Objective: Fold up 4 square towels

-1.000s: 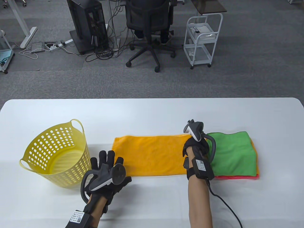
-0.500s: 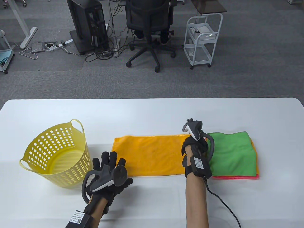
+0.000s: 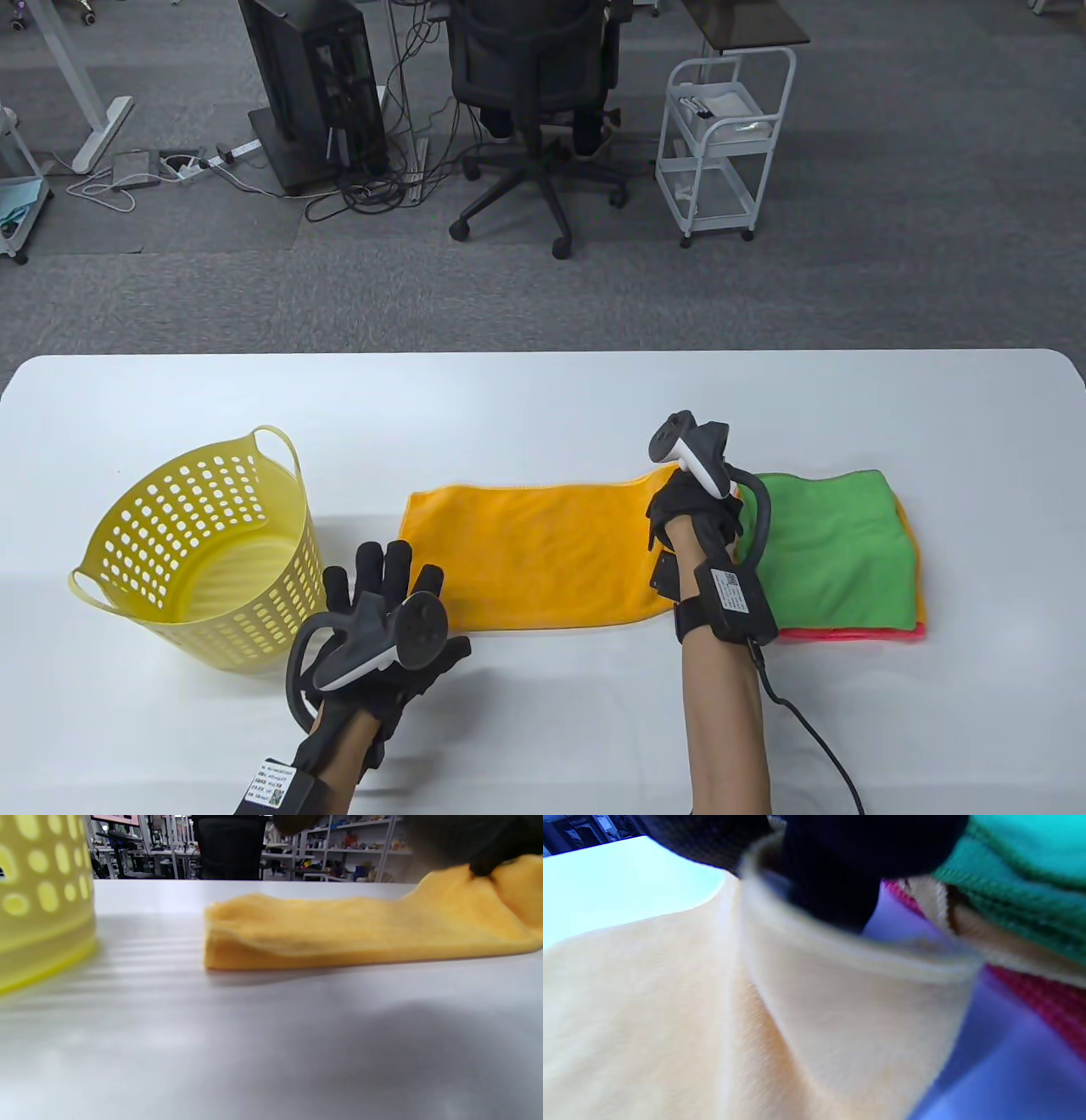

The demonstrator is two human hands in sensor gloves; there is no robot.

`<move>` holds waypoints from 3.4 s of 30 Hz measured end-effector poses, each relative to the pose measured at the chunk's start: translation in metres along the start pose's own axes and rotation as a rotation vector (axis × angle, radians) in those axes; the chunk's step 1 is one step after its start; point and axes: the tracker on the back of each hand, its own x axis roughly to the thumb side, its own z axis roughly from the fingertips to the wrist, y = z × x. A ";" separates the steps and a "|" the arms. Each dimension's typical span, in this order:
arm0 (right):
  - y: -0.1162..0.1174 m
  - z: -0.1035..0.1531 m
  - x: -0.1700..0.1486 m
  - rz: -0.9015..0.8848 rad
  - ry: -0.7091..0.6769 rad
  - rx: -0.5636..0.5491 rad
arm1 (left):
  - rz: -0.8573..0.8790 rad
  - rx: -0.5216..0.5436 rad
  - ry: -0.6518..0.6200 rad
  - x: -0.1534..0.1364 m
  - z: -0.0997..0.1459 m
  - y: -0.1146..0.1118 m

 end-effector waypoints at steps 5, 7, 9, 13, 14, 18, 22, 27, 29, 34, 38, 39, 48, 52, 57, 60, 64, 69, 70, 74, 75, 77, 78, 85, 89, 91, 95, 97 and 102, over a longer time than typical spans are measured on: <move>-0.003 0.006 -0.002 -0.110 -0.076 -0.009 | 0.004 0.001 -0.002 -0.001 0.001 0.000; -0.004 0.009 0.000 -0.135 -0.100 -0.024 | 0.007 -0.005 -0.008 -0.002 0.001 0.000; -0.007 0.017 0.006 -0.161 -0.141 -0.032 | 0.011 -0.013 -0.013 -0.002 0.001 -0.001; -0.013 0.035 0.027 -0.169 -0.231 -0.064 | 0.013 -0.035 -0.020 -0.002 0.001 -0.002; -0.014 0.042 0.035 -0.167 -0.255 -0.068 | 0.014 -0.034 -0.019 -0.002 0.001 -0.002; -0.013 0.062 0.068 -0.177 -0.341 -0.059 | 0.024 -0.005 -0.019 -0.004 0.003 -0.001; -0.001 0.075 0.106 -0.165 -0.396 0.006 | 0.032 0.000 -0.020 -0.005 0.005 0.000; 0.024 0.079 0.147 -0.171 -0.422 0.036 | 0.036 0.006 -0.022 -0.005 0.005 -0.001; 0.036 0.077 0.161 -0.186 -0.419 0.041 | 0.035 0.005 -0.023 -0.005 0.005 -0.001; 0.063 0.065 0.187 -0.174 -0.402 0.072 | 0.045 0.000 -0.022 -0.005 0.005 -0.001; 0.081 0.054 0.199 -0.167 -0.399 0.146 | 0.053 -0.007 -0.020 -0.004 0.005 -0.001; 0.086 0.050 0.201 -0.181 -0.397 0.171 | 0.051 -0.010 -0.019 -0.003 0.004 -0.001; 0.111 0.017 0.199 -0.303 -0.446 0.498 | 0.047 -0.024 -0.015 -0.002 0.002 -0.002; 0.105 0.018 0.195 -0.325 -0.503 0.533 | 0.044 -0.027 -0.017 -0.002 0.002 -0.002; 0.080 0.026 0.179 -0.383 -0.589 0.452 | 0.036 -0.033 -0.015 -0.001 0.001 -0.003; 0.061 0.026 0.162 -0.317 -0.529 0.267 | 0.035 -0.033 -0.012 -0.001 0.001 -0.002; 0.053 0.018 0.136 -0.092 -0.352 0.058 | 0.035 -0.032 -0.010 -0.001 0.001 -0.002; 0.070 0.001 0.114 0.083 -0.152 -0.022 | 0.035 -0.030 -0.010 -0.001 0.000 -0.002; 0.075 -0.002 0.113 0.094 -0.136 -0.016 | 0.035 -0.029 -0.010 -0.001 0.000 -0.002; 0.091 -0.005 0.117 0.146 -0.133 -0.024 | 0.034 -0.030 -0.010 -0.001 0.000 -0.002; 0.094 -0.005 0.120 0.163 -0.139 -0.051 | 0.035 -0.031 -0.009 -0.001 0.000 -0.002; 0.098 -0.003 0.125 0.172 -0.136 -0.050 | 0.036 -0.030 -0.008 -0.002 0.000 -0.002; 0.100 -0.003 0.127 0.140 -0.142 -0.066 | 0.038 -0.030 -0.009 -0.002 0.000 -0.002; 0.094 0.010 0.128 -0.125 -0.222 -0.042 | 0.052 -0.022 -0.016 -0.003 0.000 -0.002; 0.087 0.015 0.122 -0.355 -0.346 0.055 | 0.057 -0.019 -0.015 -0.003 0.000 -0.002; 0.086 0.017 0.120 -0.410 -0.374 0.062 | 0.060 -0.017 -0.016 -0.004 0.000 -0.002; 0.079 0.022 0.121 -0.469 -0.437 0.055 | 0.061 -0.024 -0.019 -0.005 0.000 -0.002; 0.067 0.029 0.122 -0.506 -0.483 0.027 | 0.065 -0.026 -0.022 -0.006 0.001 -0.002; 0.009 0.055 0.109 -0.493 -0.586 -0.001 | 0.076 -0.023 -0.024 -0.008 0.002 -0.003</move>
